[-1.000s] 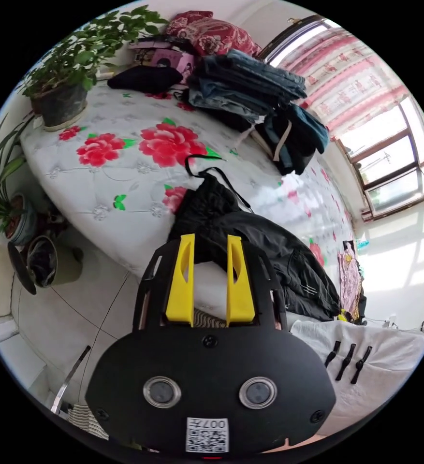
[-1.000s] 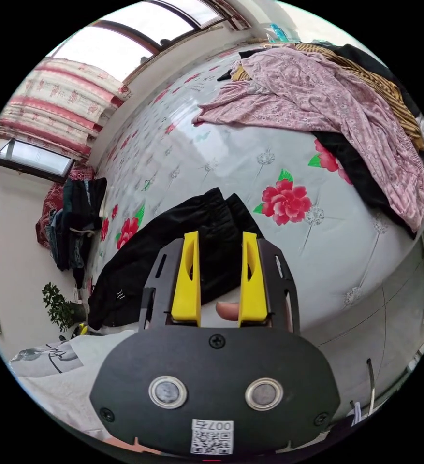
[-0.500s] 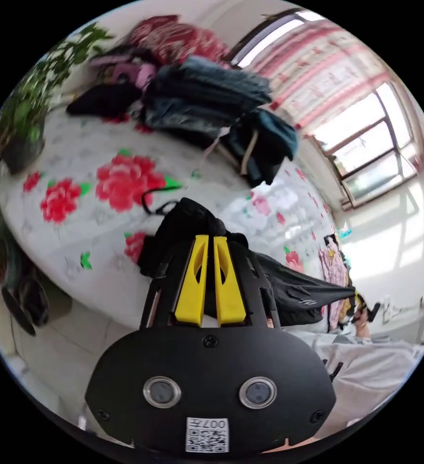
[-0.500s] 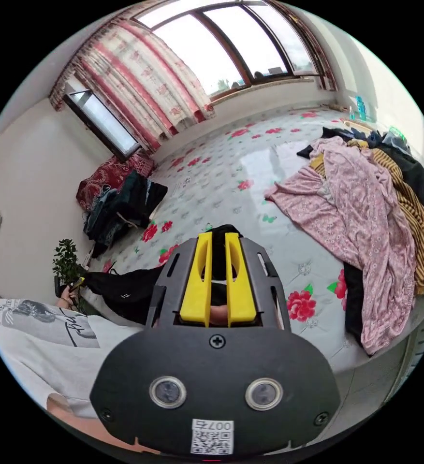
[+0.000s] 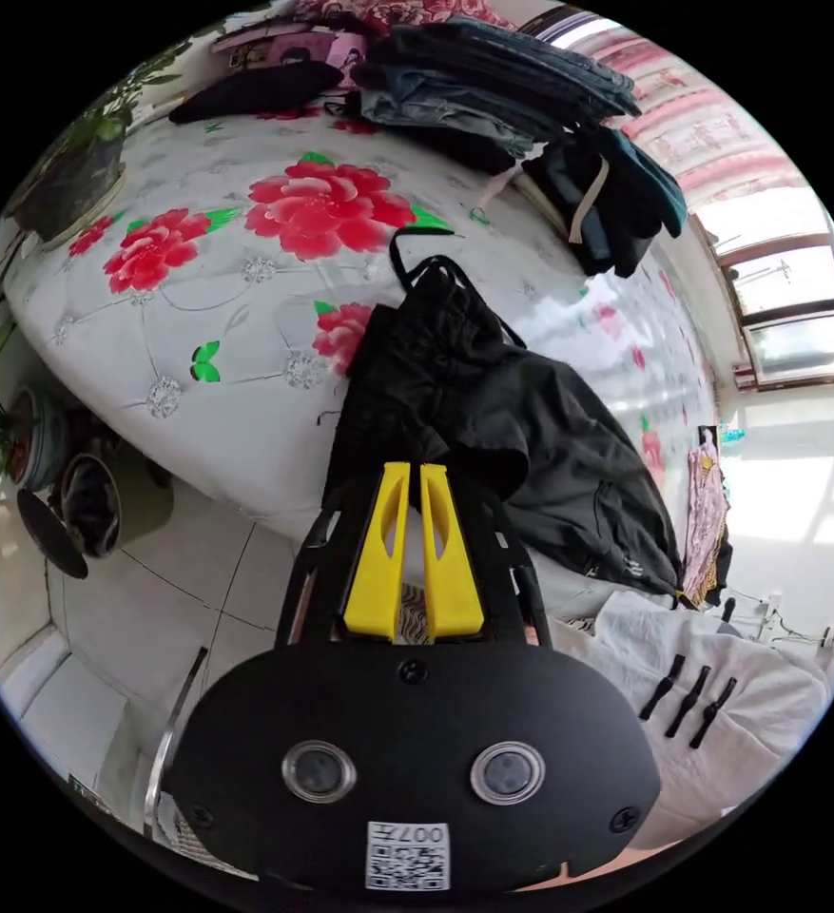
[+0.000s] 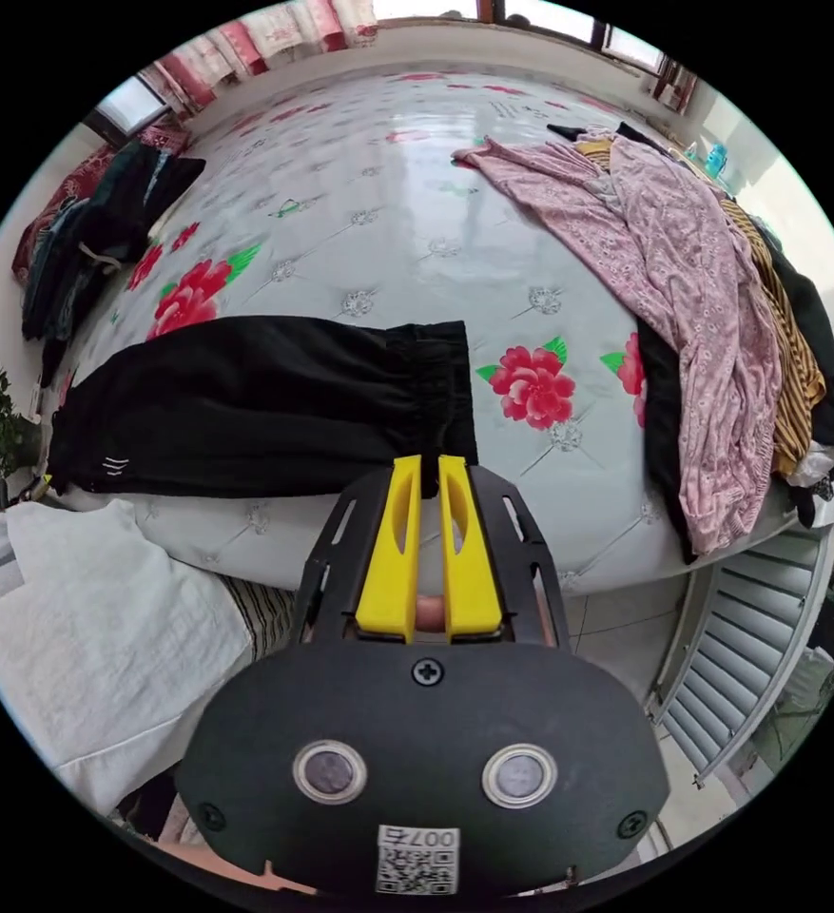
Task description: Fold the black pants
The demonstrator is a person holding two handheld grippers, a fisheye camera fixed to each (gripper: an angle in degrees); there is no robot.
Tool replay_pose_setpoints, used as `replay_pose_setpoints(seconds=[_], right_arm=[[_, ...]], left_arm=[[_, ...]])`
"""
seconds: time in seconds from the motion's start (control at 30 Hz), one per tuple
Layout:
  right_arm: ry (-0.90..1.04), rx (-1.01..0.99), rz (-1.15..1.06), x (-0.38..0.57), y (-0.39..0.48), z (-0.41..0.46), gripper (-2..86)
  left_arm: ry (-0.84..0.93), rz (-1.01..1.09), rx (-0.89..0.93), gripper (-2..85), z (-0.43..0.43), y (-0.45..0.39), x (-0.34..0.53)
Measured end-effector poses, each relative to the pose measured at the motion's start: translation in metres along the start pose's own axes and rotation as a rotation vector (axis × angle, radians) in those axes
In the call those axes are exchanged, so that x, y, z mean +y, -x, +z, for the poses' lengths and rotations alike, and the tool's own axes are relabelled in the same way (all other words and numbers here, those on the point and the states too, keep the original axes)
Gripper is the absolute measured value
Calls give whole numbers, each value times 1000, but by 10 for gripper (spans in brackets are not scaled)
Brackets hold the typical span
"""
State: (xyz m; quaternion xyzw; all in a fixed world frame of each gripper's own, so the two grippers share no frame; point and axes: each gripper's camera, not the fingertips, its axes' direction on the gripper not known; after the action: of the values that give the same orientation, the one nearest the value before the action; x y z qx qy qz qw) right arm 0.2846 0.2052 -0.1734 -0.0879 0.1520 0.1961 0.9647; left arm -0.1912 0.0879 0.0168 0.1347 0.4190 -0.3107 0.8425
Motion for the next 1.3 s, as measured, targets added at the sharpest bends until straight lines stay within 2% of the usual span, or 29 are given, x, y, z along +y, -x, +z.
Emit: replay_pose_setpoints(seconds=[0.13,0.27,0.37,0.43,0.5,0.57,0.67,0.73,0.83,0.97,1.03,1.17,1.23,1.3], right_arm=[[-204,-65,-11,-24,-5,-54,6],[-302,31,-19,-23,-3,-70,9],[-150,30,68,-20,-17,-26,18],[124,82,262,-17,-34,27,28],[185,190,337,-10,-35,42,35],[134,282,360,-9,-29,34,40],[-73,278,265,-22,1,4,46],[-178,49,113,-48,33,-11,53],[-223,-278,-67,-89,87,-5,62],[-158,-413,-286,-138,180,32,69],[-83,-485,-368,-167,238,62,73],[9,-568,-439,-200,305,95,74],[70,-504,-519,-210,338,114,73],[160,-433,-599,-210,358,133,68]], left_arm=[[-108,168,37,-7,-40,-37,-25],[-102,322,-62,-6,-32,-60,-13],[75,286,-137,-4,41,-32,9],[195,230,-244,-1,103,-8,37],[185,210,-271,5,121,4,55],[128,168,-248,16,116,15,63],[23,165,-209,63,90,31,72],[-75,168,-190,81,59,44,83],[-212,157,-241,80,24,48,100],[-246,237,-178,78,43,23,105],[-166,355,-101,79,94,-10,100],[24,567,-109,76,190,-64,102],[222,658,-220,64,259,-79,111],[315,721,-302,61,299,-76,123]])
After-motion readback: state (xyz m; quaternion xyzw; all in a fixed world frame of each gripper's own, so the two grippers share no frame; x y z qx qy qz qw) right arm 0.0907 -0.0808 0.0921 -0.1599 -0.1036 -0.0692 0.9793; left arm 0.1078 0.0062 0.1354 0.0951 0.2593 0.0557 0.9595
